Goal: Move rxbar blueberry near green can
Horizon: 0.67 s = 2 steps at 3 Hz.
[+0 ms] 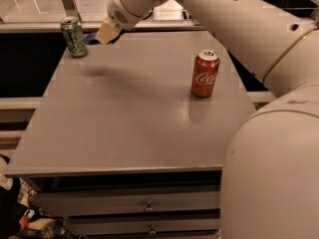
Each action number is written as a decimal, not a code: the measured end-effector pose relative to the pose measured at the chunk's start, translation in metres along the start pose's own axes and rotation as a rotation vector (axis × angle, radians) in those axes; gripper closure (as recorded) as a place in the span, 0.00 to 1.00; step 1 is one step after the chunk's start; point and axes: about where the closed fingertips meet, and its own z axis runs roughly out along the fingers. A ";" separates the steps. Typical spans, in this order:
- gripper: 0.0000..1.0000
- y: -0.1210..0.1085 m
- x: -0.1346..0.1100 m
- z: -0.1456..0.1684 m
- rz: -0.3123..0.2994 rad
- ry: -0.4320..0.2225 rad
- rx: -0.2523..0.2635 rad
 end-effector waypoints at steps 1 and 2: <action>1.00 -0.011 -0.002 0.024 0.022 -0.008 -0.003; 1.00 -0.017 -0.005 0.050 0.044 -0.029 -0.004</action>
Offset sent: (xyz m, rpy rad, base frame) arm 0.0622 0.0443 -0.0363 0.0919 0.0147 -0.0372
